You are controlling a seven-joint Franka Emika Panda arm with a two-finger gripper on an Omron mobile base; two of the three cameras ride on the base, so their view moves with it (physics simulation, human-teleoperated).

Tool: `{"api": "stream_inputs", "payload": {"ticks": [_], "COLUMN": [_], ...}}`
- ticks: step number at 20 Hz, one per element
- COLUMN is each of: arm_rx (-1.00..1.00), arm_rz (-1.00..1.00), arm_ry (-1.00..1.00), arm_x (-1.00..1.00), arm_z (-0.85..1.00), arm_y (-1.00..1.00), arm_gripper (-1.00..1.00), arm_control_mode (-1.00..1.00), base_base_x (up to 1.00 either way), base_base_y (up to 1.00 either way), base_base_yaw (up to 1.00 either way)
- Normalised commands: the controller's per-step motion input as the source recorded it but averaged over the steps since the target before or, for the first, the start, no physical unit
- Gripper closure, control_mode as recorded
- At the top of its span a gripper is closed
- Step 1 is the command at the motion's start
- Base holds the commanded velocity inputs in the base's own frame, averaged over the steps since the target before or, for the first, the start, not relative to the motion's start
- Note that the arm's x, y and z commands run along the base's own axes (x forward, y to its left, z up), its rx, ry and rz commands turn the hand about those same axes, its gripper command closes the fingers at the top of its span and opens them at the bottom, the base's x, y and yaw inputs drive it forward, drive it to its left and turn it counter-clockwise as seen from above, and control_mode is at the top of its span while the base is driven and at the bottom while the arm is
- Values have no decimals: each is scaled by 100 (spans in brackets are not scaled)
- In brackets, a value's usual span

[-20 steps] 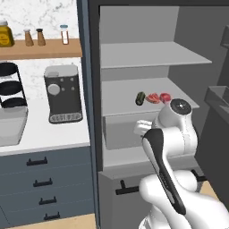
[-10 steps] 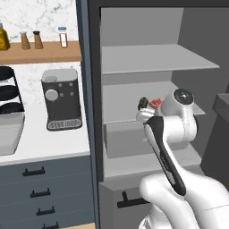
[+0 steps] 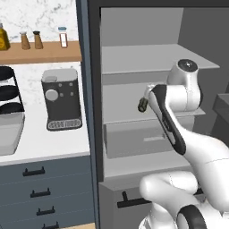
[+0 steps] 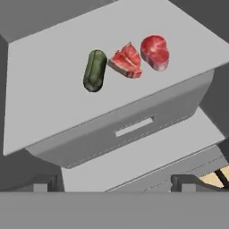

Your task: Place one cucumber and one steak in each tupperware on the nearby counter, to pack two identical lunches.

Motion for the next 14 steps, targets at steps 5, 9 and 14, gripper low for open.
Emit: {"api": "stream_inputs", "payload": {"ticks": [5, 9, 14], "arm_rx": [-23, -18, -6], "arm_rz": [-1, 0, 1], "arm_ry": [7, 0, -2], "arm_x": [49, 67, 79], "arm_z": [-36, -65, -65], "arm_y": [2, 3, 0], "arm_gripper": [-100, -100, -100], "arm_control_mode": [-100, -100, -100], "base_base_x": [0, 0, 0], "base_base_y": [0, 0, 0], "base_base_yaw": [0, 0, 0]}}
